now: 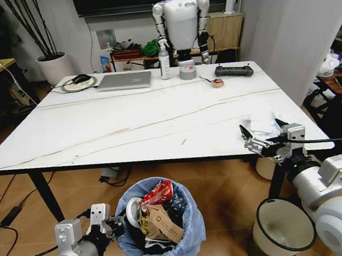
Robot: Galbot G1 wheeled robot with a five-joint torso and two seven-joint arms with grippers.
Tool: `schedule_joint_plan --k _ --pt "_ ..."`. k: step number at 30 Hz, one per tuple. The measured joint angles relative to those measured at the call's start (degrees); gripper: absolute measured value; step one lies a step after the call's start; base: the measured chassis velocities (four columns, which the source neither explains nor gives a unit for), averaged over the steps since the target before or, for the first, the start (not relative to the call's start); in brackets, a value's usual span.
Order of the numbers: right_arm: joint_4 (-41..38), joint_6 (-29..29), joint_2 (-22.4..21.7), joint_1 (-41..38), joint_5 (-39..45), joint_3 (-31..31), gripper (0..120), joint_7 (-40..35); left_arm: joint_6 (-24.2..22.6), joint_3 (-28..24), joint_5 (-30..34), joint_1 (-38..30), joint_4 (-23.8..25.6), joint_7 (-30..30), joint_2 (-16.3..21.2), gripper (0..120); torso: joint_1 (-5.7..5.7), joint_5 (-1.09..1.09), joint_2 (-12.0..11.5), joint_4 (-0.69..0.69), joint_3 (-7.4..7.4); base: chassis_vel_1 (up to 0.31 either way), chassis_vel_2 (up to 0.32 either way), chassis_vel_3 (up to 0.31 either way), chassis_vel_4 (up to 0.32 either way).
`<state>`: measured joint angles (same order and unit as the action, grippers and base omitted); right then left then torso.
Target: Pick up the trash bin and place the trash from the table into it.
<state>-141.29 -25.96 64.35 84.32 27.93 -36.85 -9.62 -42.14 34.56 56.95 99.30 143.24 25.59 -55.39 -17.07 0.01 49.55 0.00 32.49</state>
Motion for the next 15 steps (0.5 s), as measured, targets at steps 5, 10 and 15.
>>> schedule_joint_plan --k 5,10,15 --pt "0.23 0.01 -0.19 -0.64 1.29 0.30 100 -1.17 0.00 -0.09 -0.09 0.38 0.00 0.00 0.02 0 0.00 -0.01 0.00 0.00 0.00 -0.092 -0.121 0.101 0.124" --pt "2.73 -2.04 -1.51 -3.93 5.59 2.00 100 -5.82 0.00 -0.08 -0.33 0.89 0.00 0.01 0.16 0 0.00 0.00 0.00 0.00 0.00 -0.027 -0.051 0.033 0.046" --pt "8.25 -4.32 -5.87 -10.71 14.18 3.81 100 -11.95 0.00 -0.15 -0.77 1.29 0.00 0.09 0.15 0 0.00 0.01 0.00 0.00 0.00 0.000 0.000 0.000 0.000"
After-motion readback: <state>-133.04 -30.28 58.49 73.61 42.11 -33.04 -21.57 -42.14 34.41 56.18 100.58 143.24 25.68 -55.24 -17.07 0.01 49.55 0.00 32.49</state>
